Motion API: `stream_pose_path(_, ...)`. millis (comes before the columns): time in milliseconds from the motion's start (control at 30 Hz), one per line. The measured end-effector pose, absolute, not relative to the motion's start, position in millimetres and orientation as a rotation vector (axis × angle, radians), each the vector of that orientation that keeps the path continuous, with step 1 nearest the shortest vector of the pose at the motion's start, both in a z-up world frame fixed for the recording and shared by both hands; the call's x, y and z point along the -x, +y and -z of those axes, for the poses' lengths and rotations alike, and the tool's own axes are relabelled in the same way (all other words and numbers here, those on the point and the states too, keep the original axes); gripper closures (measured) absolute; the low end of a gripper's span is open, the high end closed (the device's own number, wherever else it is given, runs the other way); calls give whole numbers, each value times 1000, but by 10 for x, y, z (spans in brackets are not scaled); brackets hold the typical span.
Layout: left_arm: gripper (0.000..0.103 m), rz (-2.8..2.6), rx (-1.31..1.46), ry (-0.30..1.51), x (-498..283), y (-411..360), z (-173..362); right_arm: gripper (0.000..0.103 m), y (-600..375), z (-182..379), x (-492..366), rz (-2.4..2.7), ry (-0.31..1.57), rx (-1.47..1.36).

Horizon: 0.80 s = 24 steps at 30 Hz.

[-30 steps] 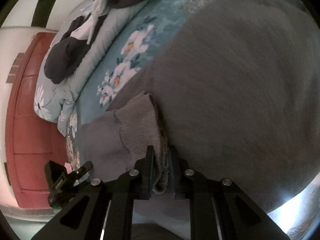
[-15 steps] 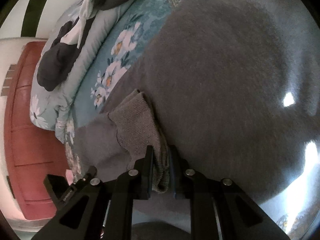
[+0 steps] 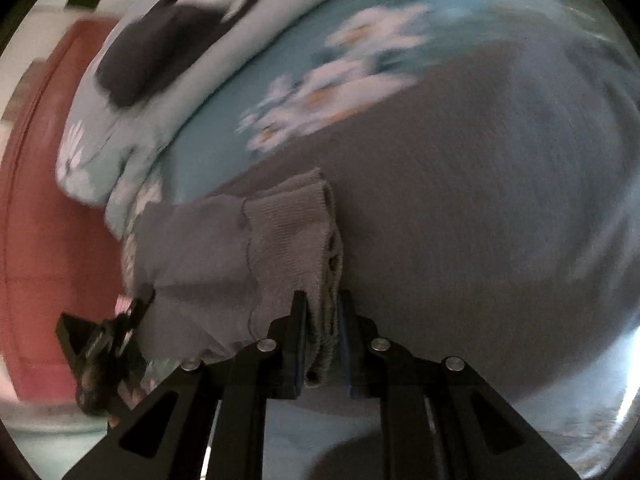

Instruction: Fold clothes

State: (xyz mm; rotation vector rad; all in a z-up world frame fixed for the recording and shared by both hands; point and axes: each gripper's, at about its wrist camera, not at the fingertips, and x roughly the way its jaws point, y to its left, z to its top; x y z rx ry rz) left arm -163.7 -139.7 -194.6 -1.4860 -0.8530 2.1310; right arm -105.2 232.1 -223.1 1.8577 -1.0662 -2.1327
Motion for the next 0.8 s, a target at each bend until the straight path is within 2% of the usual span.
stream_pose_path(200,91,-2267,1498,-755,1830,-2283,1804,89,1536,2178,1395,2036,-893,-1833)
stream_pose_path(400,89,-2158,1615,-873,1837,-2607,2306,88,1092,2439,1436,1974,-756,-1952)
stream_pose_path(500,84,-2143,1666,-886,1821,-2649,2514,88,1103,2497,1412,1972,-781,-1976)
stream_pose_path(633,81,-2122,1695,-948,1787,-2696,2594,87,1028,2484,1454,1988,-718,-2003)
stream_pose_path(733,69,-2140,1756,-904,1771,-2712,2483,84,1001,2435,1497,1975,-700,-1999)
stream_pose_path(800,66,-2164,1781,-860,1737,-2729,2359,78,1040,2351,1475,1968,-692,-1979)
